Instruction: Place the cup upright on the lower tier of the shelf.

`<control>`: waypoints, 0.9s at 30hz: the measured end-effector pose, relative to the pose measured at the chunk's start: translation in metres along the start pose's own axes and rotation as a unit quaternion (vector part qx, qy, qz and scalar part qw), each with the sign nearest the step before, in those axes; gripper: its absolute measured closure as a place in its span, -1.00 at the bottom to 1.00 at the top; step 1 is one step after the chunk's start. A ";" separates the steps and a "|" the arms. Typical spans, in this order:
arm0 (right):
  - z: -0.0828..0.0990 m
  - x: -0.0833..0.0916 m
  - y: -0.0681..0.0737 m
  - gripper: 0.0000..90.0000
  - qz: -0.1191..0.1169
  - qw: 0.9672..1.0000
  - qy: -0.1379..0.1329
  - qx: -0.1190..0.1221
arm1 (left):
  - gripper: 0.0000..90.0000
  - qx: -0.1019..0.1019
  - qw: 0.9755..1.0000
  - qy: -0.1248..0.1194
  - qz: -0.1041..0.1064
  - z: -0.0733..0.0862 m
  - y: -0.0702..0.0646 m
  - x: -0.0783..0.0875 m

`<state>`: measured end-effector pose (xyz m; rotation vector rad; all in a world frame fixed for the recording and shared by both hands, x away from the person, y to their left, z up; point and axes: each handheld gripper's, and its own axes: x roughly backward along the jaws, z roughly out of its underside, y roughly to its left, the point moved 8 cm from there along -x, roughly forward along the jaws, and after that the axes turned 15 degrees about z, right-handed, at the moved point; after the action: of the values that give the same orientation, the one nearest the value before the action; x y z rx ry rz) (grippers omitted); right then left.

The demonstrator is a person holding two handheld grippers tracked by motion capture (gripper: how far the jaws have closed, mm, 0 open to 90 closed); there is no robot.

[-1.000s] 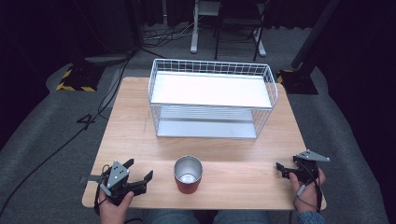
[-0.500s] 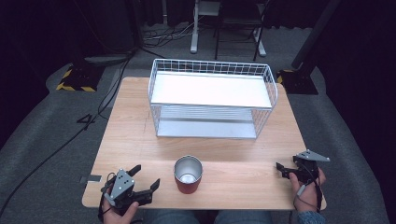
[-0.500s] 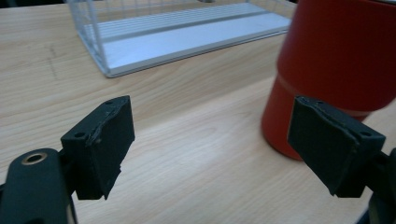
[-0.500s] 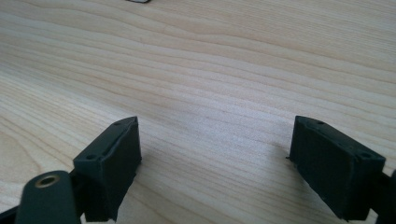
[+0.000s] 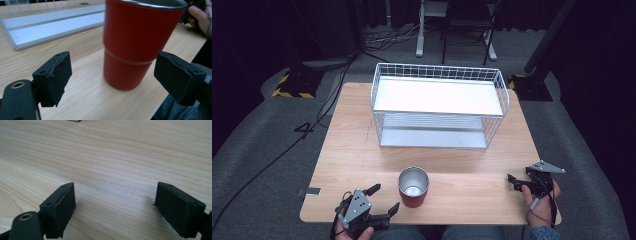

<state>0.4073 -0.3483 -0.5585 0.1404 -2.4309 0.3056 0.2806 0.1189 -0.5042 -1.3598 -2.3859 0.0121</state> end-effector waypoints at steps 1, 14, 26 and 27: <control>0.000 0.000 0.000 -0.62 0.000 1.000 0.000 0.000 | -0.66 0.001 1.000 -0.001 0.005 0.000 -0.003 -0.006; 0.000 0.000 0.000 -0.62 0.001 1.000 -0.001 0.002 | -0.66 0.016 1.000 0.015 0.021 0.000 -0.014 -0.037; 0.000 0.000 0.000 -0.62 0.000 1.000 0.000 0.001 | -0.76 0.011 0.999 0.041 0.000 0.003 -0.009 -0.064; 0.000 0.000 0.000 -0.62 0.000 1.000 0.000 0.001 | -0.76 0.013 0.999 0.040 -0.001 0.003 -0.009 -0.066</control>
<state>0.4072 -0.3482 -0.5584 0.1419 -2.4311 0.3069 0.3015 0.0598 -0.5272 -1.3215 -2.3135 -0.0107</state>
